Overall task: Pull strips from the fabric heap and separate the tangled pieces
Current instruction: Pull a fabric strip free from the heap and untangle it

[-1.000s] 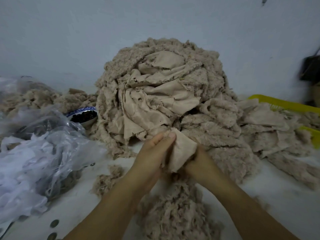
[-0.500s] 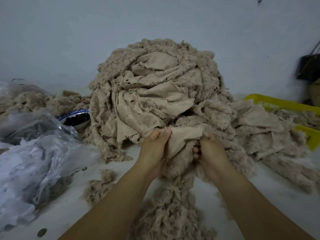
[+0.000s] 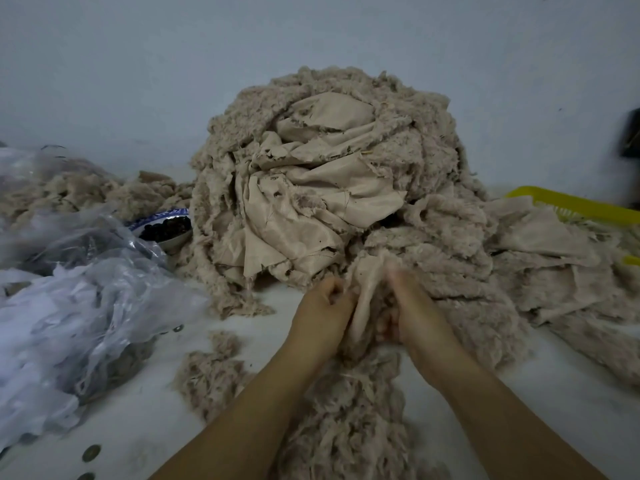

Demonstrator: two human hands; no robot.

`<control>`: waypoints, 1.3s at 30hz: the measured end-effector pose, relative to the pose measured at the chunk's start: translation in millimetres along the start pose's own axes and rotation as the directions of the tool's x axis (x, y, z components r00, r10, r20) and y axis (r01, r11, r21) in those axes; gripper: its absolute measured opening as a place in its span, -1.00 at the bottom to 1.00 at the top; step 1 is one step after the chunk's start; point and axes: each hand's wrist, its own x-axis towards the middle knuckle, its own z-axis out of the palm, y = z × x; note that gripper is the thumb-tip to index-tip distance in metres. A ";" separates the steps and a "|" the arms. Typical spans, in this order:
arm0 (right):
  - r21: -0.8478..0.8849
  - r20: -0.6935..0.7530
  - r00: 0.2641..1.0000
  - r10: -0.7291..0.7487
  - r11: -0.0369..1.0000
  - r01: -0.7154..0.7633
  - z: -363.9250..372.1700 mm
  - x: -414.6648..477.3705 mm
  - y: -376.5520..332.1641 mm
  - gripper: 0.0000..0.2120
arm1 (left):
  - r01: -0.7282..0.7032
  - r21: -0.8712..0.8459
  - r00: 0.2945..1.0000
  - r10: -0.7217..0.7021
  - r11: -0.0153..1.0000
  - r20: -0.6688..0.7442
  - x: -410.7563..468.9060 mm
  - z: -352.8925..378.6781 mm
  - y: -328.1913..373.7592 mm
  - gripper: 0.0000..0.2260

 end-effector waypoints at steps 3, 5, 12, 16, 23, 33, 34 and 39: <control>-0.225 0.023 1.000 0.021 0.974 -0.015 3.6 -2.3 5.8 -0.67 | 0.035 -0.137 0.999 -0.033 0.990 0.011 -4.1 -2.9 1.6 -0.84; -0.293 0.019 0.998 0.059 0.955 -0.051 -0.8 -0.4 9.5 -0.75 | 0.038 -0.171 0.999 -0.034 0.985 0.025 -6.7 -8.1 -1.8 -0.84; 0.471 -0.081 0.993 -0.086 0.875 0.114 -16.3 13.7 -7.8 -0.67 | 0.030 -0.037 0.960 -0.039 0.999 -0.279 2.8 -55.7 -17.8 -0.85; 0.357 -0.126 0.992 -0.026 0.931 0.070 -14.0 7.4 5.3 -0.67 | 0.094 0.287 0.914 0.032 0.953 -0.405 9.8 -82.1 -38.0 -0.68; 0.023 -0.138 0.990 -0.044 0.999 0.048 0.1 3.3 18.5 -0.77 | 0.219 0.496 0.922 -0.012 0.840 -0.387 22.0 -107.5 -48.6 -0.69; -0.047 0.080 0.994 0.069 0.997 -0.065 17.9 -4.4 15.1 -0.65 | -0.002 0.001 0.990 0.002 1.000 -0.141 -26.3 -43.7 -7.0 -0.86; -0.032 0.146 0.984 0.106 0.994 -0.102 20.7 -6.3 13.8 -0.60 | -0.023 -0.069 0.999 0.021 0.997 -0.031 -35.2 -32.2 -2.2 -0.89; 0.173 0.308 0.921 0.238 0.938 -0.300 15.4 -11.3 -1.9 -0.66 | -0.083 0.008 0.972 0.079 0.997 0.223 -58.8 9.4 4.1 -0.88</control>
